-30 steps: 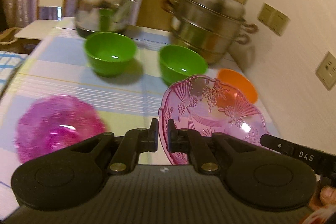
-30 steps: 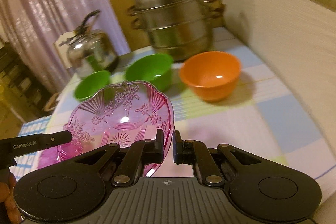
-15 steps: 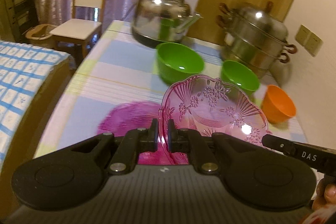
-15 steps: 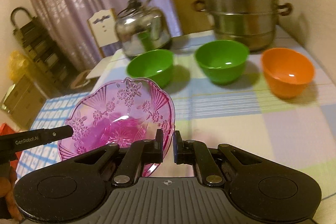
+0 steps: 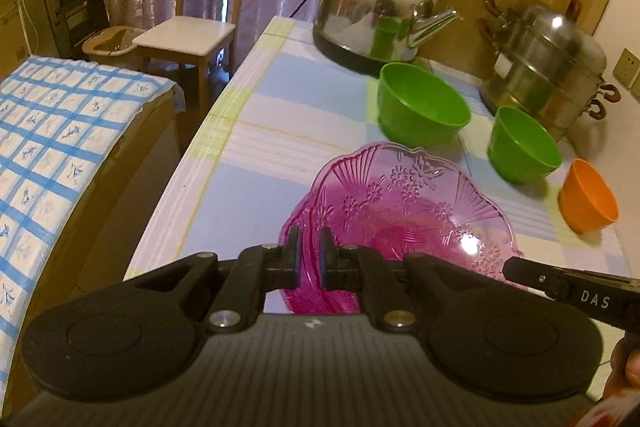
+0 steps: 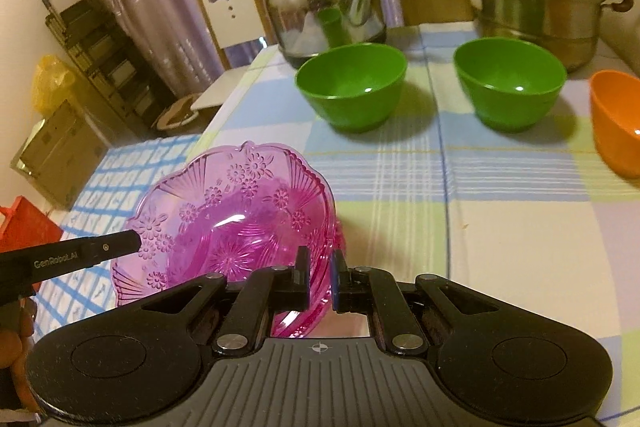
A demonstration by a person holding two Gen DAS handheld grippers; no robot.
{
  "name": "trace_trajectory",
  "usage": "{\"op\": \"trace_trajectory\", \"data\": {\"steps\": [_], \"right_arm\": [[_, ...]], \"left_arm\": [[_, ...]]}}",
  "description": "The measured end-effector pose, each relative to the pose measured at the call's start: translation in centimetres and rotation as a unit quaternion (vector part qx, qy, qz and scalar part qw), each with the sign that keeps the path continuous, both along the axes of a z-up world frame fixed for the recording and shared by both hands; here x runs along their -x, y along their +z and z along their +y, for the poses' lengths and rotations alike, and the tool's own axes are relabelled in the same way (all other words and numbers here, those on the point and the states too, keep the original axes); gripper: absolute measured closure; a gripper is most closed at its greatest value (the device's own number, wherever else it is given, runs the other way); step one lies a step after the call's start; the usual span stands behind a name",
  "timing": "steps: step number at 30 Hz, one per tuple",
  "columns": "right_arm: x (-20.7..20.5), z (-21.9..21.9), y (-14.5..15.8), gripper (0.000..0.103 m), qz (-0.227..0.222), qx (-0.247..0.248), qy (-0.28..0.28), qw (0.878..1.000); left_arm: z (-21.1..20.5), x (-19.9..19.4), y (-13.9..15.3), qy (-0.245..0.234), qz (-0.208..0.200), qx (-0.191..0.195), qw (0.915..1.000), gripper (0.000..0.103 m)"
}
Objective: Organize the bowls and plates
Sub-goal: 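Lift the small pink plate and carry it over the first pink plate, then lower the small plate onto the first plate and open both grippers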
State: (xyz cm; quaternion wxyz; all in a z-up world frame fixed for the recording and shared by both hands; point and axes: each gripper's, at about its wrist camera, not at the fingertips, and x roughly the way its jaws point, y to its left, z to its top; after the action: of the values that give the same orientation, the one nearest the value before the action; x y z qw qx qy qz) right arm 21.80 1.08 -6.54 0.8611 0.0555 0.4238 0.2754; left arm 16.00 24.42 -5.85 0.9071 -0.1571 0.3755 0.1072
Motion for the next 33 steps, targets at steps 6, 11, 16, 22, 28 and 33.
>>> {"op": "trace_trajectory", "data": {"steps": [6, 11, 16, 22, 28, 33], "right_arm": [[-0.5, 0.6, -1.1, 0.094, 0.002, 0.001, 0.009, 1.0], [-0.4, 0.8, -1.7, 0.093, 0.002, 0.0, 0.014, 1.0], [-0.5, 0.9, -1.9, 0.093, 0.001, 0.002, 0.015, 1.0], [-0.8, 1.2, -2.2, 0.093, 0.002, 0.006, 0.015, 1.0], [-0.7, 1.3, -2.3, 0.093, 0.001, 0.009, 0.015, 1.0], [-0.7, 1.6, -2.4, 0.092, 0.001, 0.009, 0.014, 1.0]], "left_arm": [[0.6, -0.4, -1.2, 0.001, 0.01, -0.003, 0.9999, 0.096], [0.6, -0.6, -1.8, 0.003, 0.016, -0.004, 0.9999, 0.096], [0.7, -0.8, -2.3, 0.005, 0.018, -0.003, 0.9998, 0.096], [0.7, -1.2, -2.8, 0.007, 0.02, -0.003, 0.9998, 0.096], [0.7, -1.4, -3.0, 0.008, 0.02, -0.004, 0.9998, 0.096], [1.0, -1.6, -3.6, 0.014, 0.026, -0.001, 0.9996, 0.095]]}}
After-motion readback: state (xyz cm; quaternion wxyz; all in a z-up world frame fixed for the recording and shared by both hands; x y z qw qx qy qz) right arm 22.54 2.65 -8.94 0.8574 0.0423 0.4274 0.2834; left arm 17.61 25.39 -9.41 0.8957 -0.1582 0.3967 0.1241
